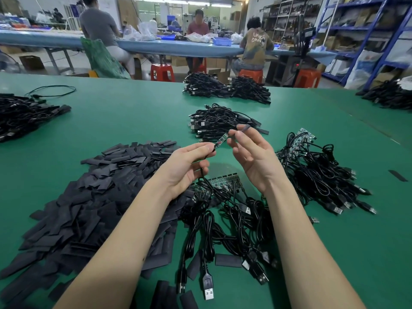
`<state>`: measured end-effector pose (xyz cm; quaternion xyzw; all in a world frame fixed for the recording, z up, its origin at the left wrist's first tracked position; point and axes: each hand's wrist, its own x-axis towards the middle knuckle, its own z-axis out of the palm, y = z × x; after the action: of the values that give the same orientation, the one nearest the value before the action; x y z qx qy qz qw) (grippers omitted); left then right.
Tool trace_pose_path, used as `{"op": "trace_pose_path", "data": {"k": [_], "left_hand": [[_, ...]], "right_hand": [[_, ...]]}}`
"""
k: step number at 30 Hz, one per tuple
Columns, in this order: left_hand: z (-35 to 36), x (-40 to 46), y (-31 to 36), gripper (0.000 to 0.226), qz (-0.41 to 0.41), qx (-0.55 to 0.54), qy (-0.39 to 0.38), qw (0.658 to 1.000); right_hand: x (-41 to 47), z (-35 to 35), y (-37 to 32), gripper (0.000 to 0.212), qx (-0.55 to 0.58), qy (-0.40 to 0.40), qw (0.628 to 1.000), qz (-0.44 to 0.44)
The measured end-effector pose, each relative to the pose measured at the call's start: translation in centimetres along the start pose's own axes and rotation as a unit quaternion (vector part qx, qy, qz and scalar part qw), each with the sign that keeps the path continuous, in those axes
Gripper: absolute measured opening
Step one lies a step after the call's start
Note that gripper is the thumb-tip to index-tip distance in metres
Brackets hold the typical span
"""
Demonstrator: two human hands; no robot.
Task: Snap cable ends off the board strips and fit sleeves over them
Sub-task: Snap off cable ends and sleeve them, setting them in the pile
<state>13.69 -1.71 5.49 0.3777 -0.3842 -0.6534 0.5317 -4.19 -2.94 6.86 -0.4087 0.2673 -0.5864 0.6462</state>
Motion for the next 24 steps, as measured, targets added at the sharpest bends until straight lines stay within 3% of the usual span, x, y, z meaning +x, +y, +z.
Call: {"op": "trace_pose_path", "data": {"k": [11, 15, 24], "left_hand": [[-0.1, -0.1, 0.2, 0.008, -0.008, 0.017, -0.010, 1.000], [-0.2, -0.2, 0.2, 0.019, 0.000, 0.029, -0.024, 0.999], [-1.5, -0.4, 1.0, 0.019, 0.029, 0.127, -0.096, 0.987]], "right_hand": [[-0.1, 0.5, 0.1, 0.019, -0.031, -0.003, 0.999, -0.042], [0.0, 0.5, 0.0, 0.020, -0.044, -0.002, 0.998, -0.053], [-0.6, -1.2, -1.8, 0.019, -0.104, -0.092, 0.989, 0.053]]}}
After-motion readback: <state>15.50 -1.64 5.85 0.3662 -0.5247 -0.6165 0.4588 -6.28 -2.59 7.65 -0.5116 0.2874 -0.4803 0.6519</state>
